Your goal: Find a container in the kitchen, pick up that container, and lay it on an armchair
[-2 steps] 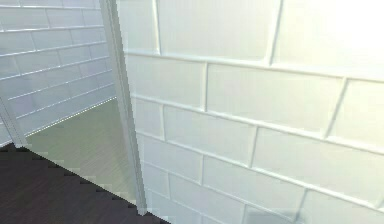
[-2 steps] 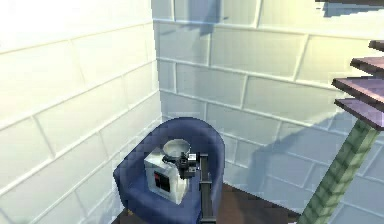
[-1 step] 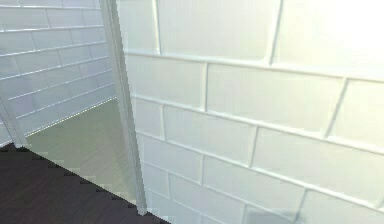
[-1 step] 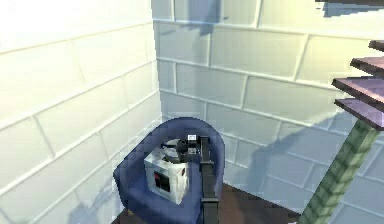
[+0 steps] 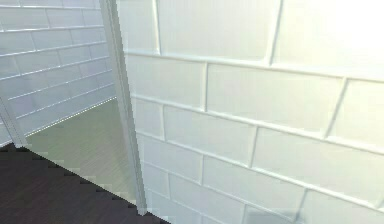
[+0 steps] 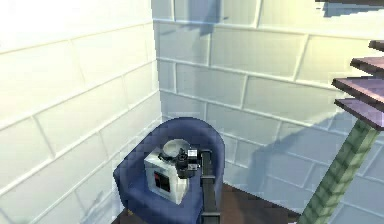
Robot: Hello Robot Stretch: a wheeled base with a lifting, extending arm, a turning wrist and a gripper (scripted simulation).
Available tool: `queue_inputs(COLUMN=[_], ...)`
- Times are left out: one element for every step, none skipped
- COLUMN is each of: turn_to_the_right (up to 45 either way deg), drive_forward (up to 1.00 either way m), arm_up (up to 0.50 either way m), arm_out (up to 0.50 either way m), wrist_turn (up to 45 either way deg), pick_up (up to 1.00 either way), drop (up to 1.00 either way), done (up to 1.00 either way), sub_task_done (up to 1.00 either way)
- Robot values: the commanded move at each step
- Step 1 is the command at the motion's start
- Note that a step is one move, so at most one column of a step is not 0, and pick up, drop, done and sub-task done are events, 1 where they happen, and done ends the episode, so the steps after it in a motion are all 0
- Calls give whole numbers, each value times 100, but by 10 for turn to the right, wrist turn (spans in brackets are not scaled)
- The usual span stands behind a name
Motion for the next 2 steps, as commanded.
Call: queue_inputs(turn_to_the_right=[0,0], drive_forward=[0,0], arm_up=[36,0], arm_out=[0,0], wrist_turn=[0,-450], pick_up=[0,0], drop=[0,0], done=[0,0], sub_task_done=[0,0])
